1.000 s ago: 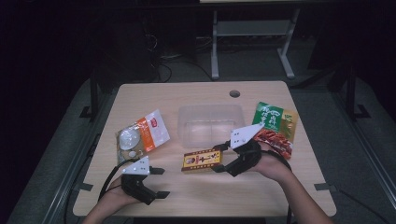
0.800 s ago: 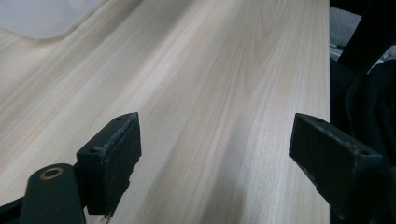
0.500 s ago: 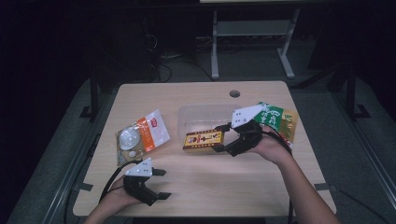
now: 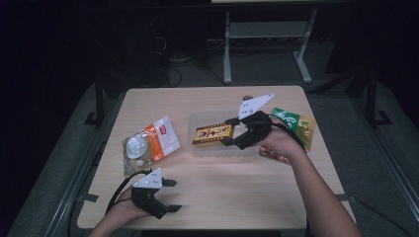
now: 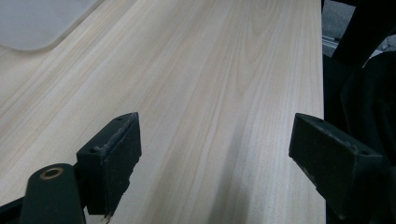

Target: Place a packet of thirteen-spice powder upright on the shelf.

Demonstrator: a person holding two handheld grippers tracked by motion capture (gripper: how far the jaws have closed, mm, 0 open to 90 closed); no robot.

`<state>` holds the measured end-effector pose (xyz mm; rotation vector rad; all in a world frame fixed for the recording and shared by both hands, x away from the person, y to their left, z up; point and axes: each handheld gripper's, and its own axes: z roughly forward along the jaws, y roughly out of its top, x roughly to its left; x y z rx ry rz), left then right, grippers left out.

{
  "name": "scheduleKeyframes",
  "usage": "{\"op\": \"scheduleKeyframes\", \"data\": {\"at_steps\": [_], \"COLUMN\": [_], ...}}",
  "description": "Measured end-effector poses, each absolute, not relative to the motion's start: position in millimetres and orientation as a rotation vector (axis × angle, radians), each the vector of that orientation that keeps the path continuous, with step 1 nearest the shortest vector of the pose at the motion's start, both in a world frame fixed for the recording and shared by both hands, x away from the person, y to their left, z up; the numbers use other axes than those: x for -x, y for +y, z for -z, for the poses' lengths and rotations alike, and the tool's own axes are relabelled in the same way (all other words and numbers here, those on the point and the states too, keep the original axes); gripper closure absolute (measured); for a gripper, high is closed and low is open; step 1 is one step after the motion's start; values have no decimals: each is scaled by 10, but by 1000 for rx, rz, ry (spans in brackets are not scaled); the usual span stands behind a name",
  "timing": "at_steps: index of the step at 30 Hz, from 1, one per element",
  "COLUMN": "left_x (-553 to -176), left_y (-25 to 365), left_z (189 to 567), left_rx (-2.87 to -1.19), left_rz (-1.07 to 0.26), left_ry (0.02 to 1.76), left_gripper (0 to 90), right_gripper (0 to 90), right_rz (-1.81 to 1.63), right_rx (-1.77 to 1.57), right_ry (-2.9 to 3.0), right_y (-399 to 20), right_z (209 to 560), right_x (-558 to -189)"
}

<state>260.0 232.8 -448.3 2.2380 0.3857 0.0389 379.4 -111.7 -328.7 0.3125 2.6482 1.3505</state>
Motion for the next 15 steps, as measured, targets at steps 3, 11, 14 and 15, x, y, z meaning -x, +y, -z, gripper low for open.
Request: {"op": "scheduleKeyframes", "data": {"at_steps": [3,11,14,15], "left_x": [-2605,-2597,-2602,-2605], "left_y": [2334,2339,2338,2339], "left_z": [4482,4486,4491,4495], "left_rx": [-2236,-2233,-2232,-2234], "left_rz": [-33,-29,-30,-28], "left_ry": [394,398,399,401], "left_gripper": [165,165,165,165], "right_gripper": [320,319,319,319], "right_rz": [-1324,-1316,-1276,-1265], "right_rx": [-329,-325,-321,-320], "right_ry": [2656,2660,2663,2667], "right_y": [-1068,-976,-954,-932], "right_z": [3281,3290,3311,3330], "right_x": [-3895,-4103,-4154,-4193]}}
